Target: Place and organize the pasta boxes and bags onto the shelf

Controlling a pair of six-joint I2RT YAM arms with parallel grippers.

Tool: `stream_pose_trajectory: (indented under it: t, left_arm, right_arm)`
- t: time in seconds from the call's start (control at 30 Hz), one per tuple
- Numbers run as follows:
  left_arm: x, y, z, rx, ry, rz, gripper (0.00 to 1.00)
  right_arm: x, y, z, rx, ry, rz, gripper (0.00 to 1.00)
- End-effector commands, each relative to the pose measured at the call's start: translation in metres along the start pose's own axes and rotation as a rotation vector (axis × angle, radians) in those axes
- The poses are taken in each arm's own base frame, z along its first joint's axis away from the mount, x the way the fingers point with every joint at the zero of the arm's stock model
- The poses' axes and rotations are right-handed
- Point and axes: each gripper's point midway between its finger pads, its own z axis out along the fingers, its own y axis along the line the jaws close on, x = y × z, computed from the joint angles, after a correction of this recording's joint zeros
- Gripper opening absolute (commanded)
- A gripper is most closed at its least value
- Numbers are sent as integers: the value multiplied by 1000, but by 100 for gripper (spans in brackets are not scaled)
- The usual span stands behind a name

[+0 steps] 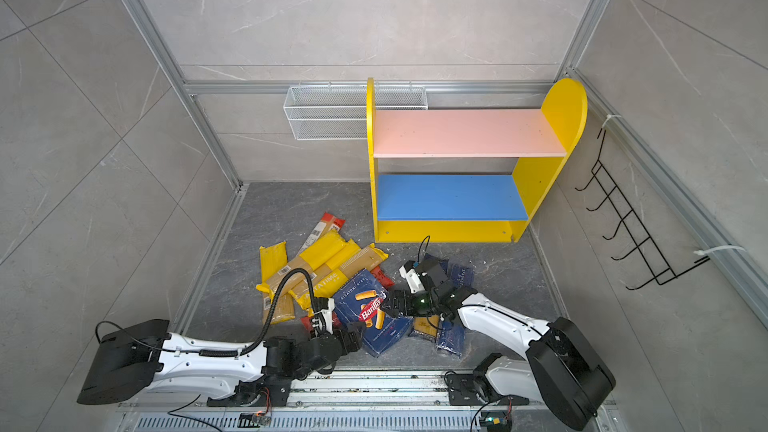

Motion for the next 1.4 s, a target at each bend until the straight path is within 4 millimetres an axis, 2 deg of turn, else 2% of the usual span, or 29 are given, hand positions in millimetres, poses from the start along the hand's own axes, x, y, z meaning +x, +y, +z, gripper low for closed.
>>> stream_pose_trajectory:
  t: [0.0,0.13,0.37,0.57,0.8,0.97,1.07,1.23,1.27,1.37]
  left_arm:
    - [3,-8,8,33,-15,14,100]
    - [8,-13,18,66,-17,23,100]
    - [13,-20,30,121,-46,23,100]
    - [2,-32,32,171,-98,45,100]
    - [-15,-37,30,223,-156,37,100]
    - [-13,-55,37,272,-123,55,99]
    - [-12,-63,37,309,-114,44,90]
    - [-18,-61,29,339,-122,27,76]
    - [-20,-60,28,335,-123,30,70]
    - [-30,-57,20,328,-136,35,42]
  right_arm:
    - [3,9,0,-59,-4,21,99]
    - [9,12,-3,-90,-7,36,99]
    - [26,6,1,-118,16,85,99]
    - [36,7,8,-160,56,112,99]
    - [44,12,15,-181,77,115,99]
    - [49,18,25,-202,86,113,99]
    - [52,20,30,-209,90,112,99]
    - [53,24,30,-220,88,104,99]
    - [52,24,29,-218,88,100,99]
    - [50,27,23,-205,82,73,99]
